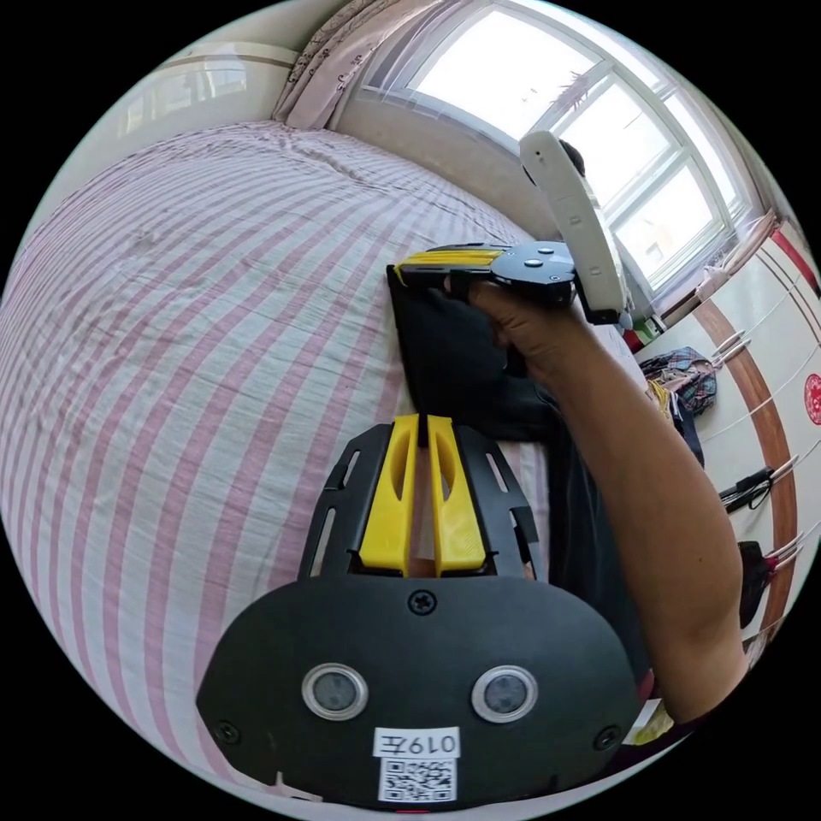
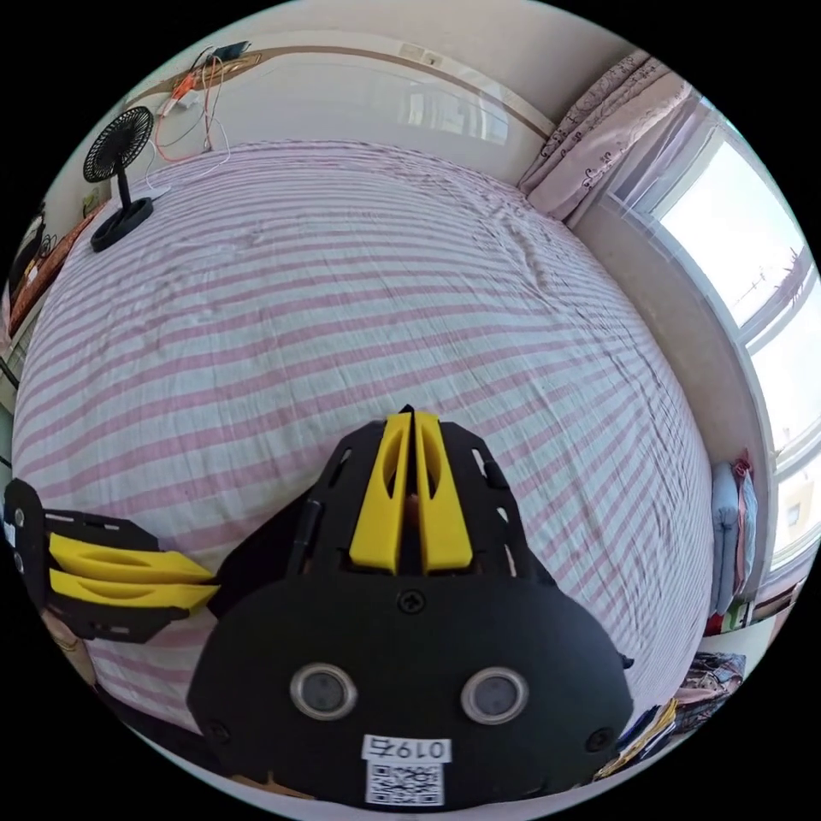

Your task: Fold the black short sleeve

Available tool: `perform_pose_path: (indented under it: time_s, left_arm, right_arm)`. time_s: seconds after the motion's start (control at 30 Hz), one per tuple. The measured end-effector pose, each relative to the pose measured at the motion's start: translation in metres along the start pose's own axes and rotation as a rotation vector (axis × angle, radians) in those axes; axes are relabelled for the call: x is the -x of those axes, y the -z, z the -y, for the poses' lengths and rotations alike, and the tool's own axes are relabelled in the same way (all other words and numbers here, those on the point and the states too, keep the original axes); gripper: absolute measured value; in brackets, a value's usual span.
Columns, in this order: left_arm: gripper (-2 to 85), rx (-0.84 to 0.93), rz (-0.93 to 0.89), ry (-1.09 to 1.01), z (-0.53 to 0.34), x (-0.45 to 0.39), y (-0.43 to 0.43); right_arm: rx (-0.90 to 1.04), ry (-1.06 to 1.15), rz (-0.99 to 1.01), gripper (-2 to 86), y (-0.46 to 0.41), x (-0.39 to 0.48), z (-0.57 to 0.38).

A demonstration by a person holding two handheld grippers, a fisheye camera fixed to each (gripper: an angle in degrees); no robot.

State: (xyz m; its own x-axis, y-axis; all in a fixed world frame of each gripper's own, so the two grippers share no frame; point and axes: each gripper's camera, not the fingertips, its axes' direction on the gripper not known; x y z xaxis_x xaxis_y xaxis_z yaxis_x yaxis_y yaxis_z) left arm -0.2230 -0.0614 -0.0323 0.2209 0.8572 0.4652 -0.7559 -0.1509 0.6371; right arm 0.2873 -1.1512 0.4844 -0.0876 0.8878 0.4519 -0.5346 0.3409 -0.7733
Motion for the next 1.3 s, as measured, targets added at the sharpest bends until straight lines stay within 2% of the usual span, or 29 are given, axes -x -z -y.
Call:
perform_pose_path:
  time_s: [0.27,0.37,0.43,0.6,0.73,0.83,0.97,1.07,1.3]
  left_arm:
    - [1.2,0.013,0.099,-0.057,-0.003,-0.014,0.008]
    - [1.0,0.004,0.235,-0.067,-0.007,-0.020,0.015]
    - [1.0,0.010,0.235,-0.066,-0.008,-0.020,0.014]
    - [1.0,-0.021,0.174,-0.043,-0.013,-0.008,0.027]
    - [1.0,-0.152,0.161,-0.073,-0.020,-0.019,0.050]
    - [0.9,-0.308,0.044,-0.177,-0.030,-0.040,0.069]
    - [0.8,-0.184,0.022,-0.187,-0.023,-0.042,0.040]
    - [0.8,-0.144,-0.033,-0.141,-0.020,-0.027,0.034]
    - [0.8,-0.140,-0.055,-0.104,-0.019,-0.013,0.034]
  right_arm:
    - [0.007,0.097,-0.167,-0.3,-0.001,0.048,-0.002]
    - [-0.089,0.113,-0.125,-0.8,0.013,0.059,-0.003]
    - [0.033,0.103,-0.142,-0.9,-0.002,0.058,0.002]
    - [-0.107,0.055,-0.170,-0.9,0.040,0.032,-0.021]
    - [-0.107,-0.060,-0.205,-0.7,0.083,-0.047,-0.075]
    - [-0.100,-0.248,-0.199,0.4,0.109,-0.136,-0.146]
    - [-0.042,-0.528,-0.010,7.6,0.119,-0.245,-0.250]
    - [-0.055,-0.665,0.106,5.9,0.111,-0.282,-0.302]
    - [-0.063,-0.751,0.270,6.0,0.081,-0.306,-0.331]
